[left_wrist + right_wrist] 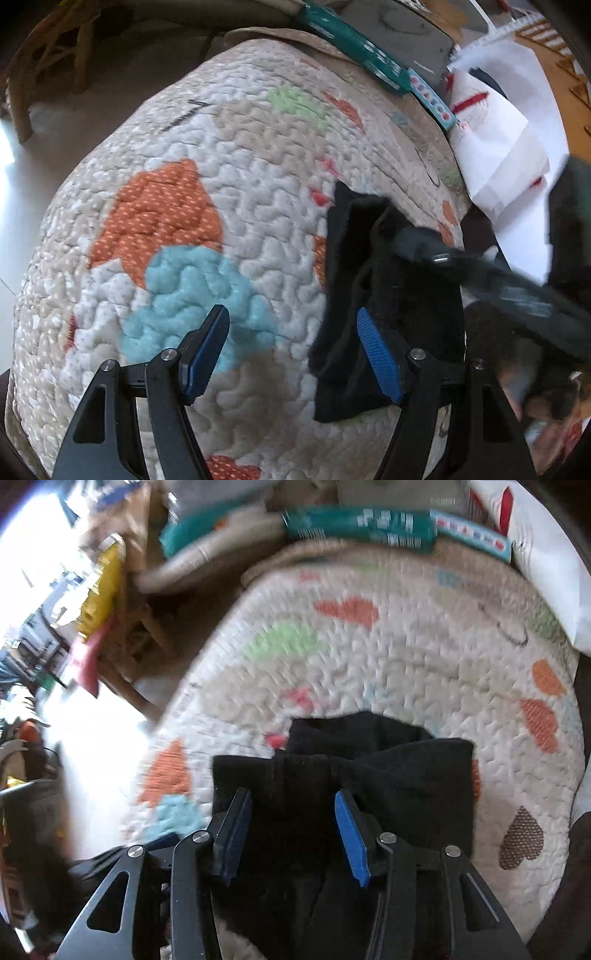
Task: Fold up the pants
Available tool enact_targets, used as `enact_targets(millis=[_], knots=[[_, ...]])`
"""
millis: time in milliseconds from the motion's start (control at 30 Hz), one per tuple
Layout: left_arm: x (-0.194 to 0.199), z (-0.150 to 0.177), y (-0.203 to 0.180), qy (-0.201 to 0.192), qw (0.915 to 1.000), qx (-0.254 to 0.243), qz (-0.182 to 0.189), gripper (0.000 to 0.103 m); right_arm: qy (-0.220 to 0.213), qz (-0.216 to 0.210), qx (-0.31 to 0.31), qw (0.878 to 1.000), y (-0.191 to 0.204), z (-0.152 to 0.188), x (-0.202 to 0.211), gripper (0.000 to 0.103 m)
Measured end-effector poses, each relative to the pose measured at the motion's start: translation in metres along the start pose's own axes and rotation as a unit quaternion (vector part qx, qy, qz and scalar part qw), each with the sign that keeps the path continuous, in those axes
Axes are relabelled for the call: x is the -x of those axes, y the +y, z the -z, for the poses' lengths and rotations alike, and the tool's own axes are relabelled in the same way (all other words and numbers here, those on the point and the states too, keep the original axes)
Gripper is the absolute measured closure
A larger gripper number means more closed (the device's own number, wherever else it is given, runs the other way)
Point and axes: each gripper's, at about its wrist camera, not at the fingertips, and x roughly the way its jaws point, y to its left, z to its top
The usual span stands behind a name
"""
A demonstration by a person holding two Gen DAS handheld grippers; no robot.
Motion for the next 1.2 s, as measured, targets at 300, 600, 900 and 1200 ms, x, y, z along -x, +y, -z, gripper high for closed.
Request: enact_targets(millis=[300,600,900,1200], knots=[[0.003,-0.009,0.015,-0.010,0.9994,0.034,0.003,0.031,-0.024,-0.042,-0.052,0.998,-0.028,-0.008,0.012,0.051],[0.006,-0.003,-0.017,-0.061,0.9975,-0.033,-0.009,0.018,-0.092,-0.007,-0.119,0.989,-0.109,0.050,0.079,0.041],[-0.008,0.009,-0.050,-0.049,0.9802,-0.147,-0.124,0.018,-0.094,-0.011,-0.208,0.973,-0.162,0.098,0.065,0.040],[-0.016,0.004,-0.050,-0.031,0.9880,-0.129,-0.079,0.018,-0.079,-0.081,-0.233,0.966,-0.152,0.097,0.037,0.029]])
